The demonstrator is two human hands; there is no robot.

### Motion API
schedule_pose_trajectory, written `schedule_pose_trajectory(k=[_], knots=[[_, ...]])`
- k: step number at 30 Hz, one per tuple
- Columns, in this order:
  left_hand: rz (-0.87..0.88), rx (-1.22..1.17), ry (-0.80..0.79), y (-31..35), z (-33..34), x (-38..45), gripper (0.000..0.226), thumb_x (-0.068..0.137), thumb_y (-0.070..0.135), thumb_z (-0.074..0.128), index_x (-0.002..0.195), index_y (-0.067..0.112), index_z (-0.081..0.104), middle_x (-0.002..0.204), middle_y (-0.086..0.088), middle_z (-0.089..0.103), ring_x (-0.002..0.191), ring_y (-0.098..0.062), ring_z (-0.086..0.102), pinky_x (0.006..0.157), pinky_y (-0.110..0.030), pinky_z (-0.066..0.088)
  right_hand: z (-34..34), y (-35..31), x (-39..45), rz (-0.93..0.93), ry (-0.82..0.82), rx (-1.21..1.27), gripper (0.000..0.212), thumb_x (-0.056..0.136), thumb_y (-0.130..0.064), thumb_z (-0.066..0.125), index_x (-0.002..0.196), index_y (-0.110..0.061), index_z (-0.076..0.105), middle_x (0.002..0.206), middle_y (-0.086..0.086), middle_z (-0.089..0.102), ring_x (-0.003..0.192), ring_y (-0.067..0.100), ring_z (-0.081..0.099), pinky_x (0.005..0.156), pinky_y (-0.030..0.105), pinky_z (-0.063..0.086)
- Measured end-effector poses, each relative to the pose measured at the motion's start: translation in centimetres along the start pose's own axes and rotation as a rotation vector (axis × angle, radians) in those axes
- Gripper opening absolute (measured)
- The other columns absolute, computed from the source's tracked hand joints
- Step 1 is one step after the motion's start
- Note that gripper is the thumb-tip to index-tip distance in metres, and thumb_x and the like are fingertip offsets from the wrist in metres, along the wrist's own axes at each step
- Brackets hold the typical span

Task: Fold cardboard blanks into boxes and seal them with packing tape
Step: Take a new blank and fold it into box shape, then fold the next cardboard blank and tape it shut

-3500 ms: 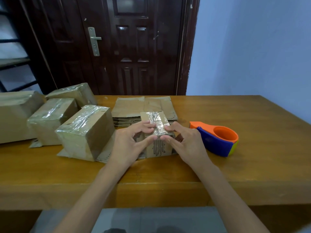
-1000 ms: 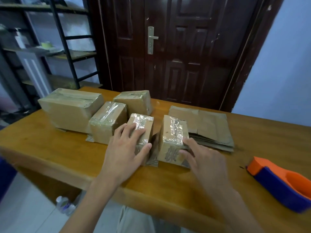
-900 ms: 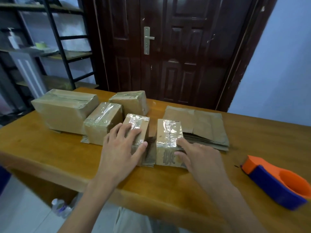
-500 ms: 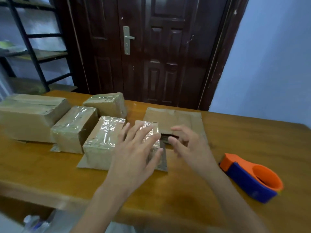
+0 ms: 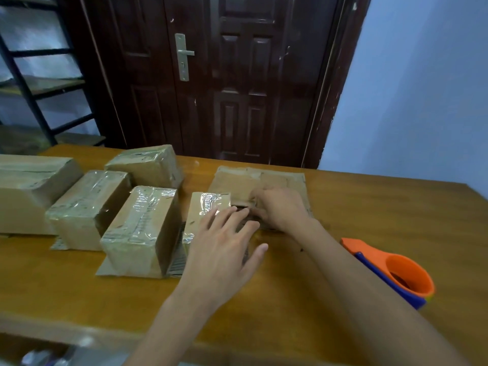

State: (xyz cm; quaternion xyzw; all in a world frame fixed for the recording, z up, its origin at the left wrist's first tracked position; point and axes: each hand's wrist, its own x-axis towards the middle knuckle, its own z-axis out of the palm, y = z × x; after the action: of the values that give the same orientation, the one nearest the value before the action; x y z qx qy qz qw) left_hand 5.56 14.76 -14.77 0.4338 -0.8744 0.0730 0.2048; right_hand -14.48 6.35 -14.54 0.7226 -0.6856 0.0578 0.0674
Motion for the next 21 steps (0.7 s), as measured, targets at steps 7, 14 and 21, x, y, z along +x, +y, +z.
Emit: schedule_pose_trajectory(k=[7, 14, 21], knots=[[-0.015, 0.004, 0.010, 0.0, 0.5, -0.2, 0.048, 0.103, 0.066, 0.041, 0.134, 0.036, 0.064, 0.146, 0.007, 0.061, 0.144, -0.017, 0.047, 0.123, -0.045, 0.035, -2.0, 1.8, -1.1, -0.091, 0.241, -0.069, 0.031, 0.108, -0.047, 0.046, 0.107, -0.032, 0.073, 0.086, -0.010, 0.068, 0.076, 0.010, 0.062, 0.064, 0.031, 0.057], [0.083, -0.012, 0.085, -0.1, 0.4, 0.5, 0.041, 0.101, 0.057, 0.050, 0.132, 0.034, 0.065, 0.145, 0.004, 0.062, 0.142, -0.019, 0.050, 0.124, -0.051, 0.034, -8.0, 4.0, -2.1, 0.074, 0.606, 0.206, 0.026, 0.106, -0.039, 0.055, 0.101, -0.029, 0.079, 0.089, -0.013, 0.070, 0.076, 0.006, 0.062, 0.066, 0.032, 0.058], [0.132, -0.163, 0.314, 2.9, -3.2, 2.7, 0.098, 0.080, 0.053, 0.083, 0.160, 0.030, 0.030, 0.171, -0.005, 0.025, 0.159, -0.028, 0.023, 0.122, -0.050, 0.036, -14.2, 4.2, -7.9, 0.217, 0.665, 0.474, 0.022, 0.098, -0.032, 0.062, 0.083, -0.028, 0.077, 0.077, -0.012, 0.075, 0.062, 0.009, 0.070, 0.069, 0.039, 0.061]])
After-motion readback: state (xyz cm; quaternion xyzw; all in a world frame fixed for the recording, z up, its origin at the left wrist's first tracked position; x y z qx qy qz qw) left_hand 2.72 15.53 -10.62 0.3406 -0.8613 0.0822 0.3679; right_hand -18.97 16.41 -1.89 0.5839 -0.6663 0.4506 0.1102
